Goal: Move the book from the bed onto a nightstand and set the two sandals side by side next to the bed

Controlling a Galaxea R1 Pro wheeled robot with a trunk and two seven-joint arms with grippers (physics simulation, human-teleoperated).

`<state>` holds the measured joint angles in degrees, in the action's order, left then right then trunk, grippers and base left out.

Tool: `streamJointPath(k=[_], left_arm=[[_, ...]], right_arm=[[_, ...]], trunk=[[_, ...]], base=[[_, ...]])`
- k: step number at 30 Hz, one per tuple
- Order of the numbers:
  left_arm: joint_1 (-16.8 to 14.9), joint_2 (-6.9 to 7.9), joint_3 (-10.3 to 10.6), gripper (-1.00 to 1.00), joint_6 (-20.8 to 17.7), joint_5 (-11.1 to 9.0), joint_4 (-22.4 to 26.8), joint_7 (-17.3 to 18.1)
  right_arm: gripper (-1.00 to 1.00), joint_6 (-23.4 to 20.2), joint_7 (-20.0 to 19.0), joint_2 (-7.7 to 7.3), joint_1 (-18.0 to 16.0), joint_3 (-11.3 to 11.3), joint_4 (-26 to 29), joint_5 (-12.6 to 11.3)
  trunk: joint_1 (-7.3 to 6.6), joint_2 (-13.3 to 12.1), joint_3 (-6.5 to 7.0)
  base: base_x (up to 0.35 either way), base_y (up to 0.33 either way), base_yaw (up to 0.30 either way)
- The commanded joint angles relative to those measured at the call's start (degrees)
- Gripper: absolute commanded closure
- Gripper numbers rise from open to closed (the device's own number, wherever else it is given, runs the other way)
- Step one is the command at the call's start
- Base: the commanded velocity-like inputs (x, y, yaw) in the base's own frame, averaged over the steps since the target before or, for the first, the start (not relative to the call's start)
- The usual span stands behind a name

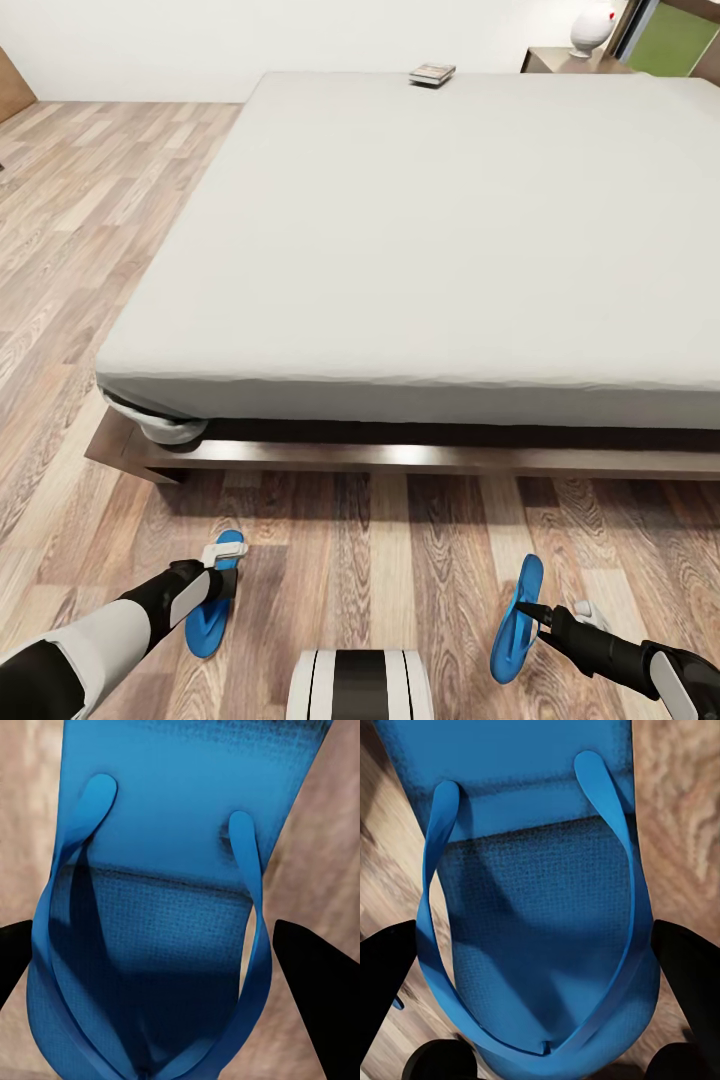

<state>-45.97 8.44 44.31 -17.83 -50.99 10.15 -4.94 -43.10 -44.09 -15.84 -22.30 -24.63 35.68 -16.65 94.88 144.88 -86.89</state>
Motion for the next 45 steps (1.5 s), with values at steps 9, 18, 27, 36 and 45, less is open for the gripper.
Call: streamJointPath(k=[9, 18, 27, 36, 45], left_arm=[[0.0, 0.09, 0.4, 1.0, -0.3, -0.6, 0.2, -0.4], [0.0, 0.09, 0.4, 1.0, -0.2, -0.6, 0.2, -0.4], [0.0, 0.15, 0.5, 1.0, 0.3, -0.6, 0.2, -0.3], [0.0, 0.62, 0.4, 1.0, 0.5, -0.6, 0.2, -0.3], [0.0, 0.96, 0.4, 1.0, 1.5, -0.7, 0.2, -0.2]], right_arm=[[1.0, -0.3, -0.1, 0.02, 0.0, -0.2, 0.0, -0.1], [1.0, -0.3, -0.1, 0.02, 0.0, -0.2, 0.0, -0.1], [1.0, -0.3, -0.1, 0.02, 0.0, -0.2, 0.0, -0.1], [1.0, -0.3, -0.1, 0.02, 0.0, -0.2, 0.0, -0.1], [1.0, -0.3, -0.1, 0.02, 0.0, -0.2, 0.0, -0.1]], trunk=[[0.07, 0.1, -0.7], [0.07, 0.1, -0.7], [0.07, 0.1, -0.7], [0.07, 0.1, -0.7], [0.07, 0.1, -0.7]], base=[[0.0, 0.0, 0.0], [0.0, 0.0, 0.0], [0.0, 0.0, 0.0], [0.0, 0.0, 0.0], [0.0, 0.0, 0.0]])
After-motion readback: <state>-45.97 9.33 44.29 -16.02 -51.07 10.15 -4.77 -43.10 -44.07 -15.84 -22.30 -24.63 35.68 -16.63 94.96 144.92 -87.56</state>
